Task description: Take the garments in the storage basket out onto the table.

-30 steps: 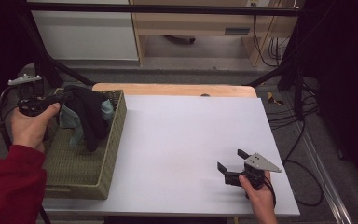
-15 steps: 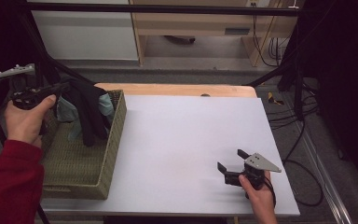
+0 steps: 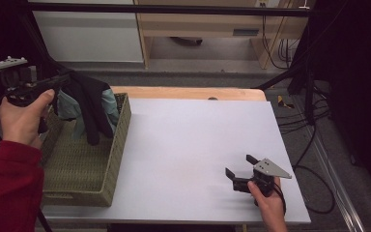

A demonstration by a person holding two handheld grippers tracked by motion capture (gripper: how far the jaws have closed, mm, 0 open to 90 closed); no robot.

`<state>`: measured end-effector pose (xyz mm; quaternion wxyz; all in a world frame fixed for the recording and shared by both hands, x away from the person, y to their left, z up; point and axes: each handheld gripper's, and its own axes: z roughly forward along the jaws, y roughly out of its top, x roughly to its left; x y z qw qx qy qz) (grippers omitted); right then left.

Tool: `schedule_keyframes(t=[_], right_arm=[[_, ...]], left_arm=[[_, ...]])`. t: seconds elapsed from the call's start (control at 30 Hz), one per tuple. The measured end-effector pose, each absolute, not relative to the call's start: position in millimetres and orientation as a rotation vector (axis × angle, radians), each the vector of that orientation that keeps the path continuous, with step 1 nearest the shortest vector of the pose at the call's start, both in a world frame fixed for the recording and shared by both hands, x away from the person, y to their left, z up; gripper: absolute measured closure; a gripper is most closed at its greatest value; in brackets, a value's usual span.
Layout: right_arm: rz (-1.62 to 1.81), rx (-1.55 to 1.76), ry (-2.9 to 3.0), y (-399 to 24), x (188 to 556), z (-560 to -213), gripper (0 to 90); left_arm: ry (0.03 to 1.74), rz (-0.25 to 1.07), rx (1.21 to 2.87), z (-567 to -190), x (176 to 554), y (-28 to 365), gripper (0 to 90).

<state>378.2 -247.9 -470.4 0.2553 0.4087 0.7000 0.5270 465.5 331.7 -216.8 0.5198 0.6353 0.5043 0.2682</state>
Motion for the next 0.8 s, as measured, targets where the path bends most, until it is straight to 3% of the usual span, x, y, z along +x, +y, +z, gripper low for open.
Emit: schedule_keyframes(t=[0.8], right_arm=[[1.436, 1.117, 1.899, -247.4, 378.1, -470.2, 4.7]], left_arm=[[1.105, 0.654, 1.422, -176.2, 452.6, 316.8, 83.7]])
